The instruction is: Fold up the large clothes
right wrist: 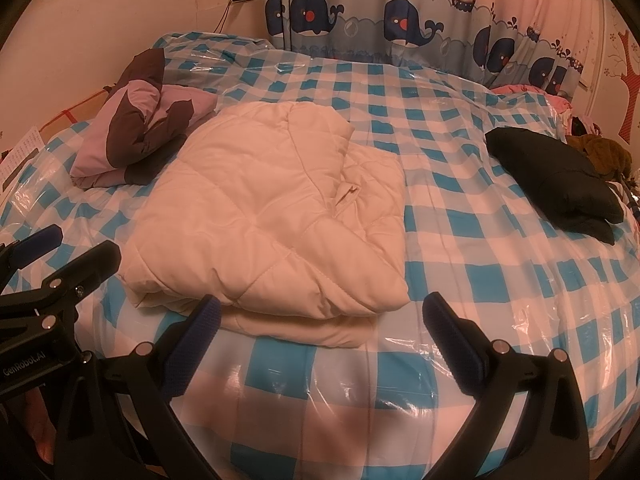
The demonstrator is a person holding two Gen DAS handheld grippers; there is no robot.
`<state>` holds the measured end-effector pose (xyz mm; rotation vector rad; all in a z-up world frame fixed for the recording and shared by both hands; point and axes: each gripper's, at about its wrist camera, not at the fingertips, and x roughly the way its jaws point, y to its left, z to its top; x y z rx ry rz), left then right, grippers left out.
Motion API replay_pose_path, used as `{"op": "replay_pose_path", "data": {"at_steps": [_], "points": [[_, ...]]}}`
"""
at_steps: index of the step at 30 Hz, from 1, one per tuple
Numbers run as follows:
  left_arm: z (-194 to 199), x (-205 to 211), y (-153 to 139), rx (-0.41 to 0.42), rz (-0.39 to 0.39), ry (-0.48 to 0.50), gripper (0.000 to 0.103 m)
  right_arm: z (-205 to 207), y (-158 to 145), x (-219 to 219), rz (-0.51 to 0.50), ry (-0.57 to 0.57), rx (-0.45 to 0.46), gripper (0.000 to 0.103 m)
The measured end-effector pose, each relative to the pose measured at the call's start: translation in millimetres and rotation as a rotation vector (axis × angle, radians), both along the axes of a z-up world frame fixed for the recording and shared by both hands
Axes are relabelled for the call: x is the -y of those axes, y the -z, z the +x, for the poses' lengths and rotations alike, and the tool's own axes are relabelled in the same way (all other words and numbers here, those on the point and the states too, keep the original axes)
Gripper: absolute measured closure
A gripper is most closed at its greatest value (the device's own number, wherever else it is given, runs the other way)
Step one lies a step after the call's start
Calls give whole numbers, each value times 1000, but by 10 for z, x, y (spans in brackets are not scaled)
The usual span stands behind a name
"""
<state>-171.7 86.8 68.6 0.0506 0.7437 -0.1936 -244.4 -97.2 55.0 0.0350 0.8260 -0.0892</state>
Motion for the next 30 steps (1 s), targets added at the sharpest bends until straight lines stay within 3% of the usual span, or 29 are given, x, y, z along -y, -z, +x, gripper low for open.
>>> {"op": "replay_pose_path", "data": {"at_steps": [30], "points": [[1, 81, 31, -22, 0, -1, 12, 21, 21, 61, -9, 1, -16, 6]]}}
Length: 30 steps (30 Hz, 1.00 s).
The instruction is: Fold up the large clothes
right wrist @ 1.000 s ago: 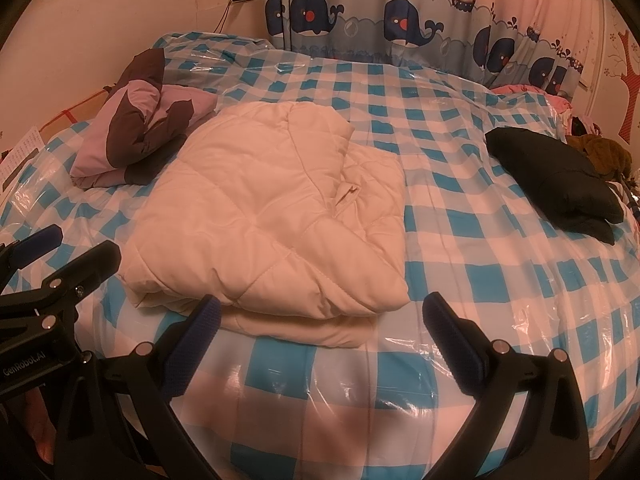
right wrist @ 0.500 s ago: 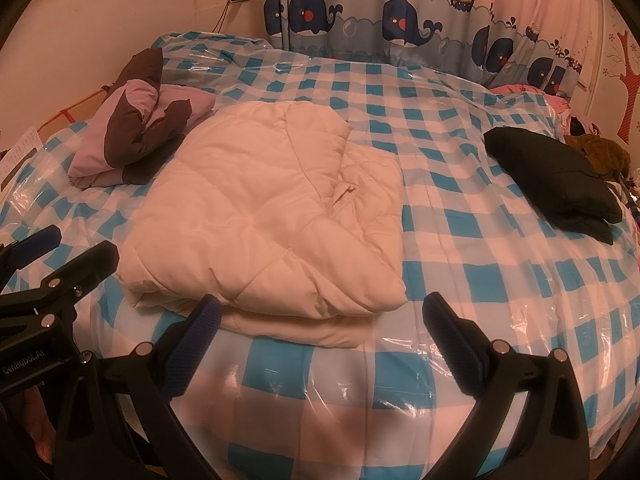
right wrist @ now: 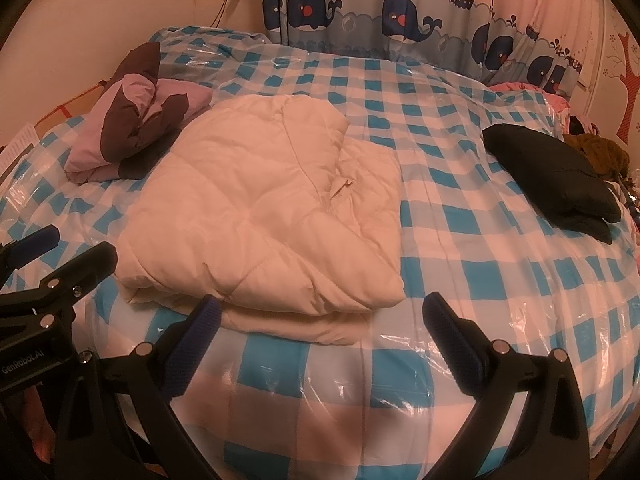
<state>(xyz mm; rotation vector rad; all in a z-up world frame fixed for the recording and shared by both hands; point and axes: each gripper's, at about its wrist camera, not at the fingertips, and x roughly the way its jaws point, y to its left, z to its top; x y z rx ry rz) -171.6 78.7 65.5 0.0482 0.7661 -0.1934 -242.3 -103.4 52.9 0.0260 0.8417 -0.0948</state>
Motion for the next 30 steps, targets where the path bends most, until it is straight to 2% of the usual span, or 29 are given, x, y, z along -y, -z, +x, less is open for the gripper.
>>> {"op": "replay_pose_path", "data": {"at_steps": [10, 16, 18, 20, 22, 24, 27, 29, 30], "points": [[57, 40, 113, -34, 3, 4, 12, 65, 96, 57, -20, 0, -29, 6], [146, 84, 147, -63, -2, 40, 12, 134, 155, 74, -4, -29, -49, 6], [202, -1, 84, -63, -46, 45, 12, 121, 99, 185, 33, -52, -28, 6], [316, -178, 5, -76, -128, 42, 12, 141, -2, 445, 109, -40, -5, 6], [535, -425, -51, -129, -235, 17, 12, 308, -41, 874, 263, -9, -36, 6], [775, -599, -65, -170, -287, 8, 12, 495, 1, 1214, 360, 33, -73, 6], [1141, -705, 94, -254, -302, 4, 12, 821, 218, 1571, 430, 75, -159, 6], [1342, -737, 282, -325, -323, -5, 12, 967, 412, 1688, 536, 72, -214, 6], [1371, -723, 329, -330, -304, -12, 12, 991, 466, 1671, 532, 81, -233, 6]]}}
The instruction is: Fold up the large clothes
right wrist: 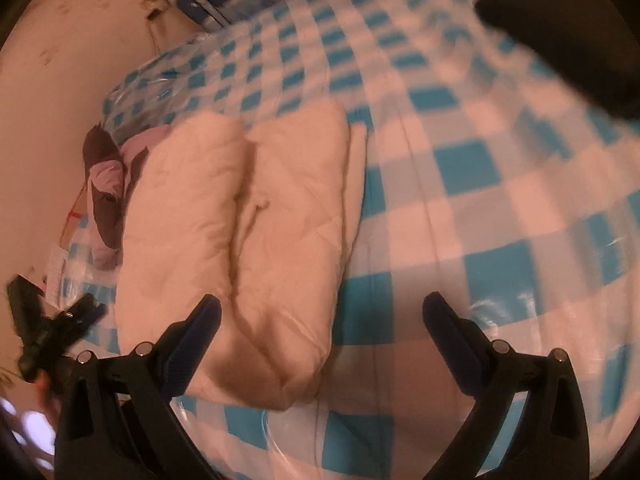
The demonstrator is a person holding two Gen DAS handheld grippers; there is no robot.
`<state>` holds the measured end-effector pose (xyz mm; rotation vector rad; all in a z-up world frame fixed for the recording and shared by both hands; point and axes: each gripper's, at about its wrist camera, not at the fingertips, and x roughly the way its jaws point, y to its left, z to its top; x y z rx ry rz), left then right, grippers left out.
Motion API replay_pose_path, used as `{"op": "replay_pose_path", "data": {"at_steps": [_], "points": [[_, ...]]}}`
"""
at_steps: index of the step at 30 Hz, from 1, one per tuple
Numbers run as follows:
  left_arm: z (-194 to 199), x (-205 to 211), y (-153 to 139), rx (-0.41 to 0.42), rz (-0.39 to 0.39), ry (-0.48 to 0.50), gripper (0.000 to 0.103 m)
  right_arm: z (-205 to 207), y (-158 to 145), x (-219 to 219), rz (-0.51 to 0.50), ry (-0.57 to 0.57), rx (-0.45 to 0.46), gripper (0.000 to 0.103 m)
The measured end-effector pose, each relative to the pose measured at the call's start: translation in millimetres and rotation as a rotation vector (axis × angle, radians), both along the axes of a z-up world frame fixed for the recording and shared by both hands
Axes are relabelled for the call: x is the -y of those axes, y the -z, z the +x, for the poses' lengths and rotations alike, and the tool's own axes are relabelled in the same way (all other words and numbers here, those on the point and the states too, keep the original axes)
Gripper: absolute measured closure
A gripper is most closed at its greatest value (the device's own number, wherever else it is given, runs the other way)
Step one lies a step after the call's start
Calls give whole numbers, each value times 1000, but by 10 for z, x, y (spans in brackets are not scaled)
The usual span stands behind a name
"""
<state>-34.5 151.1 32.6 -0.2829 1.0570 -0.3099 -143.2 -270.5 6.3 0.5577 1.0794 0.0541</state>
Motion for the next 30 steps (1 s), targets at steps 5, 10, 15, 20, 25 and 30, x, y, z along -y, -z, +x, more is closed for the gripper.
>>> {"op": "replay_pose_path", "data": {"at_steps": [5, 10, 15, 20, 25, 30], "points": [[-51, 337, 99, 65, 108, 113, 12, -64, -87, -302, -174, -34, 111, 6], [-211, 519, 27, 246, 293, 35, 8, -159, -76, -517, -232, -44, 166, 6], [-360, 590, -121, 342, 290, 24, 8, -259, -11, -592, -238, -42, 166, 6], [-563, 715, -309, 442, 322, 72, 8, -393, -143, -613, -254, -31, 218, 6], [-543, 821, -312, 303, 320, 123, 8, -638, -431, -673, -339, -10, 323, 6], [-748, 900, -319, 331, 356, 127, 8, -798, -529, -730, -383, -13, 349, 6]]}}
